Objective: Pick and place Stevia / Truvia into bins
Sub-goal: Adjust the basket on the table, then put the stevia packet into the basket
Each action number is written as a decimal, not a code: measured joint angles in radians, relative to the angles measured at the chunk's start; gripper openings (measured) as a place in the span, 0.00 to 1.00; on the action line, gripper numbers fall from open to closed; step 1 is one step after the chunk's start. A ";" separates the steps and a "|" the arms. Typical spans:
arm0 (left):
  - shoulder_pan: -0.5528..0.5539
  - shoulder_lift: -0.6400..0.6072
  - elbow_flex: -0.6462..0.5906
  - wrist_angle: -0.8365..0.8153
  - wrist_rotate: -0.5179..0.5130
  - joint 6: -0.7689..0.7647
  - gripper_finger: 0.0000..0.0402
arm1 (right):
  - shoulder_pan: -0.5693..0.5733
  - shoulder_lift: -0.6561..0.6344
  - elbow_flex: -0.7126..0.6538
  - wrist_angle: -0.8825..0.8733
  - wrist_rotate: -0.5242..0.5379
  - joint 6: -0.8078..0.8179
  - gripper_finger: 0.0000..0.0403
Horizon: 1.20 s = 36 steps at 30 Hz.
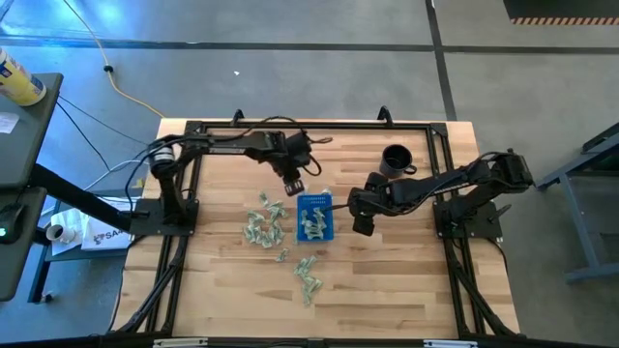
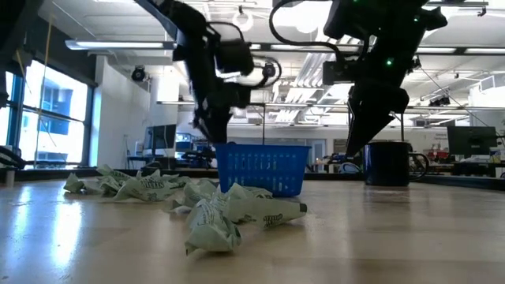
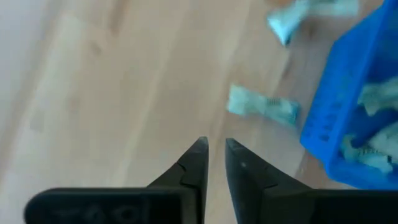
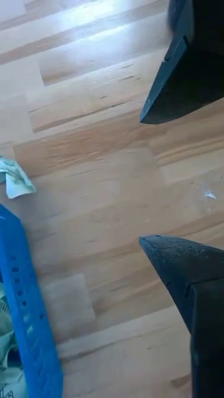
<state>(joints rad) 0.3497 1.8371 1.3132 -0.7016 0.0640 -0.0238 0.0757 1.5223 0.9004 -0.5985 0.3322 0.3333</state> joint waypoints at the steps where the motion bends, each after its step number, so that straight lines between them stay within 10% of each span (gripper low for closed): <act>1: -0.003 0.013 -0.003 0.002 0.019 0.000 0.21 | 0.000 0.000 0.000 0.000 0.001 0.003 0.73; 13: -0.183 0.049 -0.006 0.119 0.138 -0.025 0.20 | 0.001 0.000 0.000 -0.003 0.010 0.028 0.73; 26: -0.053 -0.007 -0.006 0.087 0.061 0.241 0.21 | 0.007 0.000 0.000 -0.039 -0.013 0.050 0.73; 36: -0.089 -0.002 -0.005 0.281 0.090 0.444 0.56 | 0.090 0.000 0.000 -0.144 -0.032 0.141 0.73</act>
<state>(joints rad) 0.2611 1.8354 1.3079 -0.4207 0.1540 0.4198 0.1662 1.5227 0.9005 -0.7426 0.2998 0.4743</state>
